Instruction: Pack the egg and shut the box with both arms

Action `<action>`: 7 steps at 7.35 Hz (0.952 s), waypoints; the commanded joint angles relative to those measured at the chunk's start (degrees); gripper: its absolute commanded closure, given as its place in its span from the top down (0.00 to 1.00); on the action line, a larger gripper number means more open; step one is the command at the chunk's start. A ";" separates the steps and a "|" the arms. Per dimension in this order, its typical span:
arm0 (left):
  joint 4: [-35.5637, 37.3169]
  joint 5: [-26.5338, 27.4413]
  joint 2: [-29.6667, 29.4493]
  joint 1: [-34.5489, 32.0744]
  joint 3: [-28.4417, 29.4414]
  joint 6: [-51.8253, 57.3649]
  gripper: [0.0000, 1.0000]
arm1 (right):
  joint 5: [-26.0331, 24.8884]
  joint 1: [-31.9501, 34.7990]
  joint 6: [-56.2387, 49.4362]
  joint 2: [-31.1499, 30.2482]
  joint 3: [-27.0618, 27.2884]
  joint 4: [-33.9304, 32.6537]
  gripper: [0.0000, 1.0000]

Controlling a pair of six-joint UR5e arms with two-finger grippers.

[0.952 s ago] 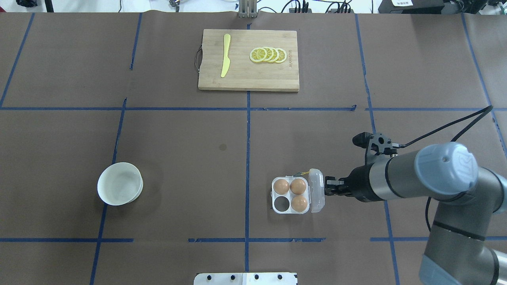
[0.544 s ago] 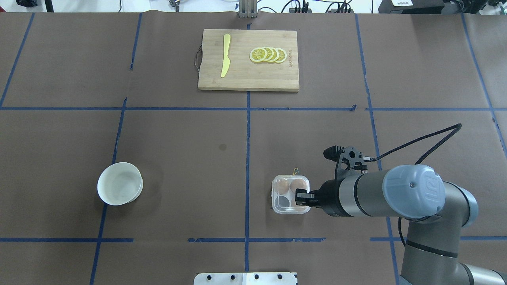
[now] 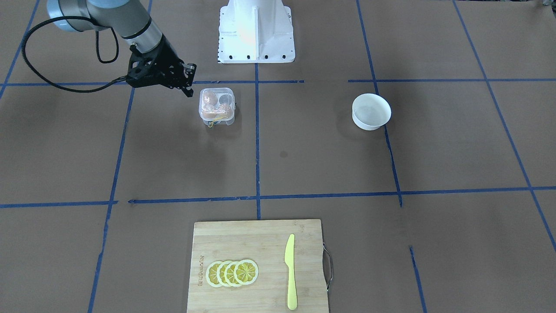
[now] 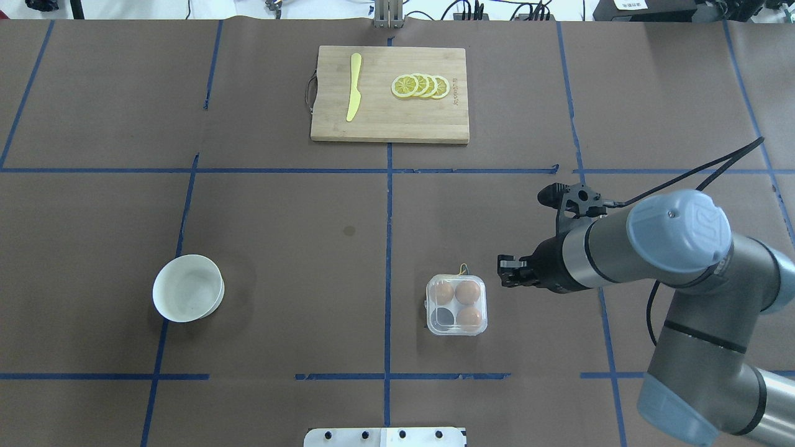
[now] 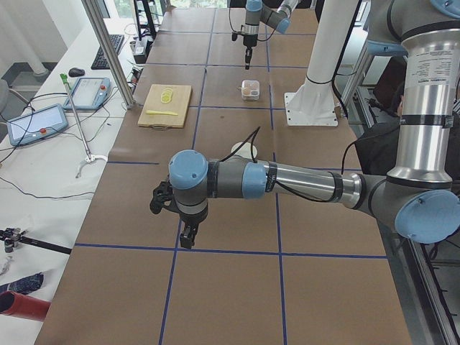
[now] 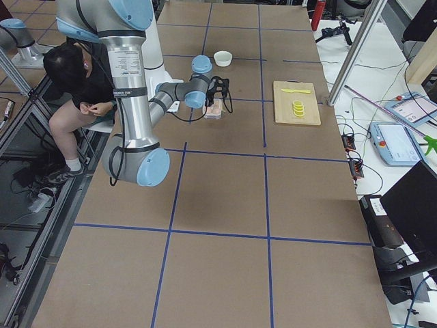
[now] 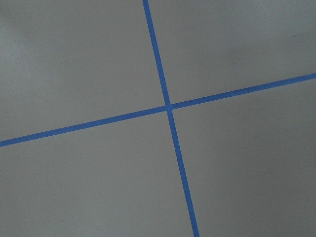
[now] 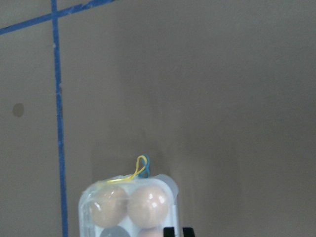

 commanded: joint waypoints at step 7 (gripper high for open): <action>0.19 0.71 0.43 -0.18 -1.40 0.00 1.00 | 15.54 45.80 -76.87 -12.06 -10.20 -22.80 1.00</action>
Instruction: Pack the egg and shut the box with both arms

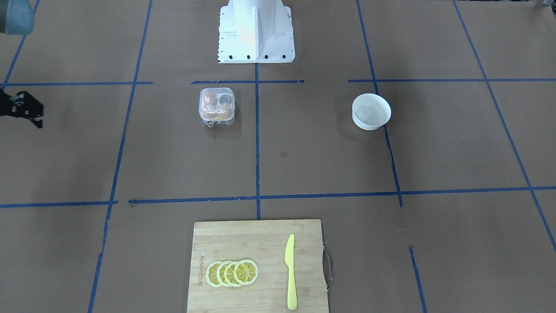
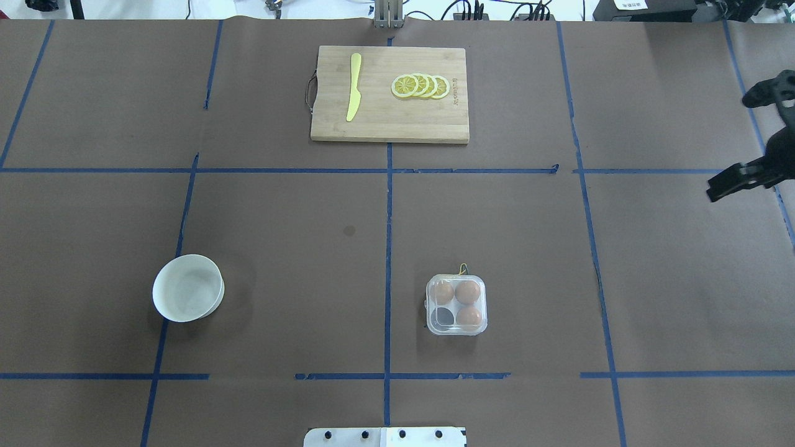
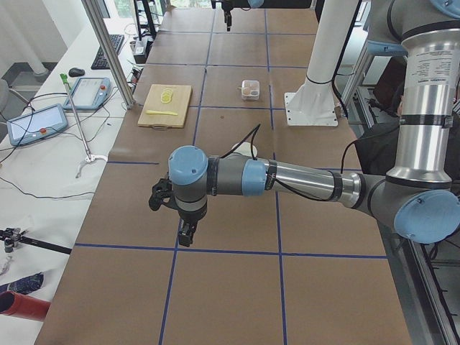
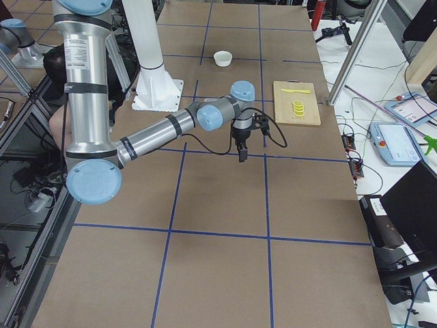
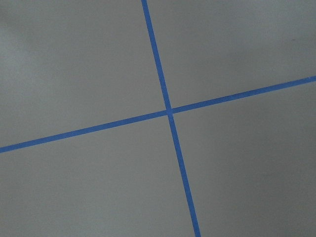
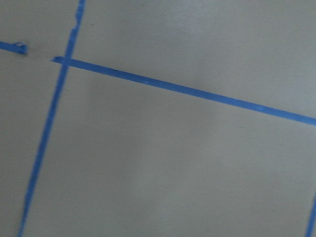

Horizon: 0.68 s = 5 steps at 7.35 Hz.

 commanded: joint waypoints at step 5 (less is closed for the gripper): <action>0.36 -0.17 0.77 -0.16 -1.11 0.08 1.00 | 4.29 18.08 -19.86 -8.70 -7.28 -3.47 1.00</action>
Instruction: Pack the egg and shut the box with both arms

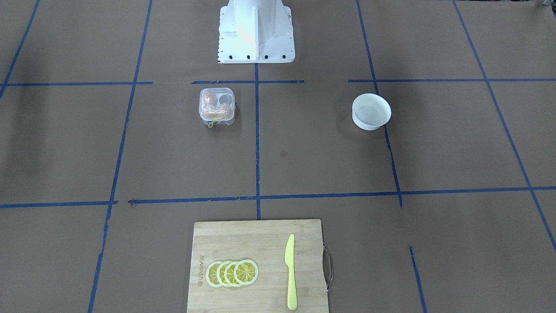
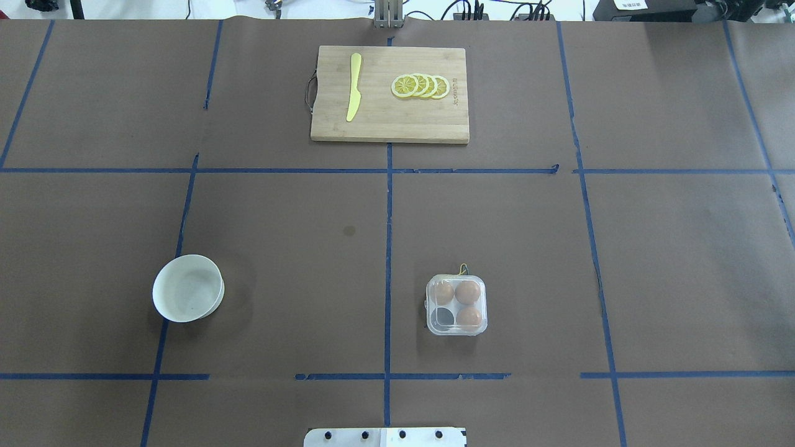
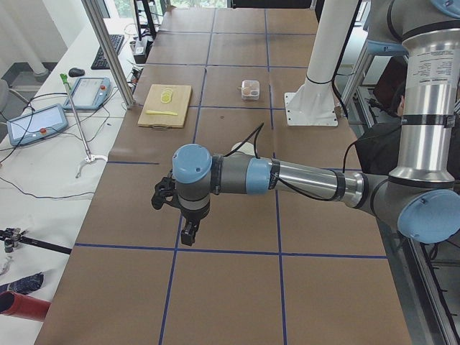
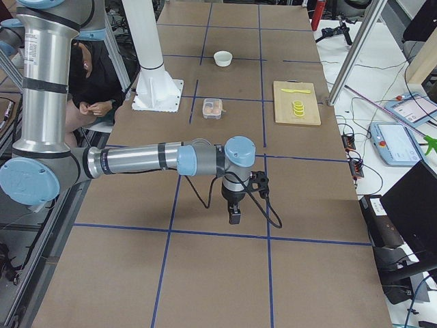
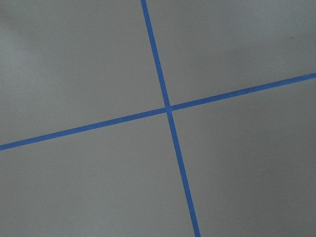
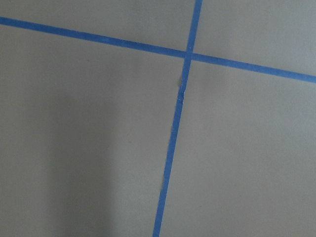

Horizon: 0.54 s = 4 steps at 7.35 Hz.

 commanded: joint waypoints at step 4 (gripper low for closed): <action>0.34 -0.10 0.73 0.06 0.10 0.00 1.00 | 1.56 0.53 -0.02 -3.01 -4.01 0.97 1.00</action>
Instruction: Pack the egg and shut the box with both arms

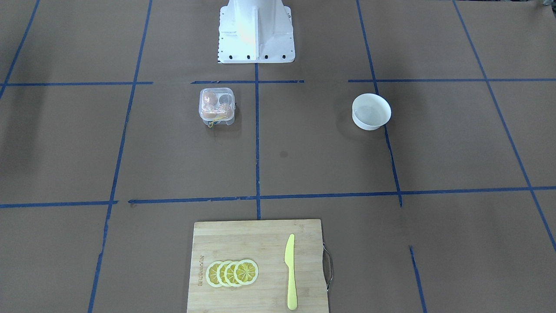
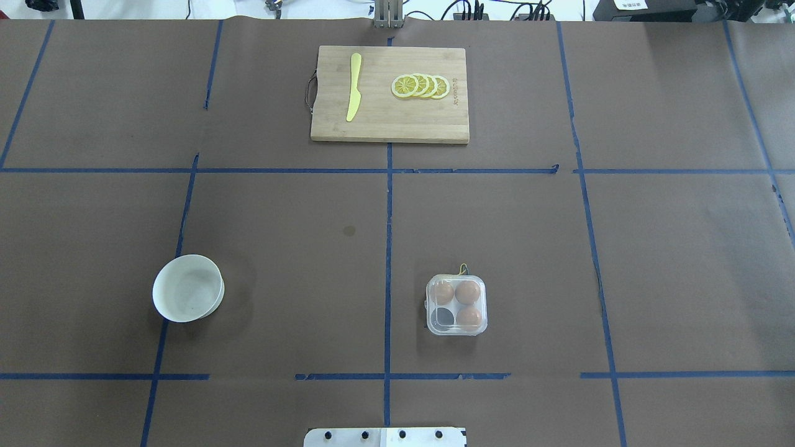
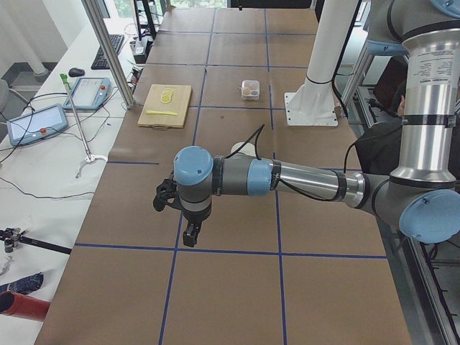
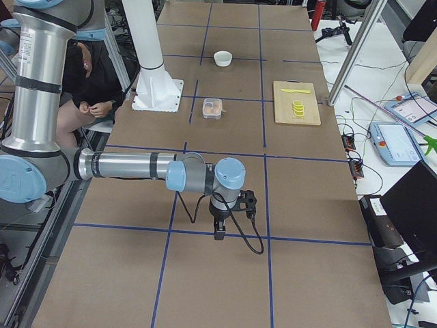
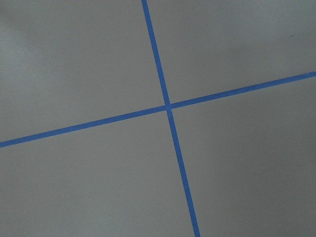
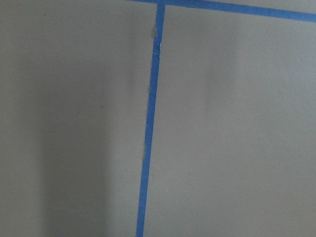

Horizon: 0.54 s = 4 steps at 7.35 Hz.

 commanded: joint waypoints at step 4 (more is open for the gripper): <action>0.13 0.00 0.71 0.02 0.09 0.00 1.00 | 0.13 0.01 0.07 0.41 -0.51 0.10 1.00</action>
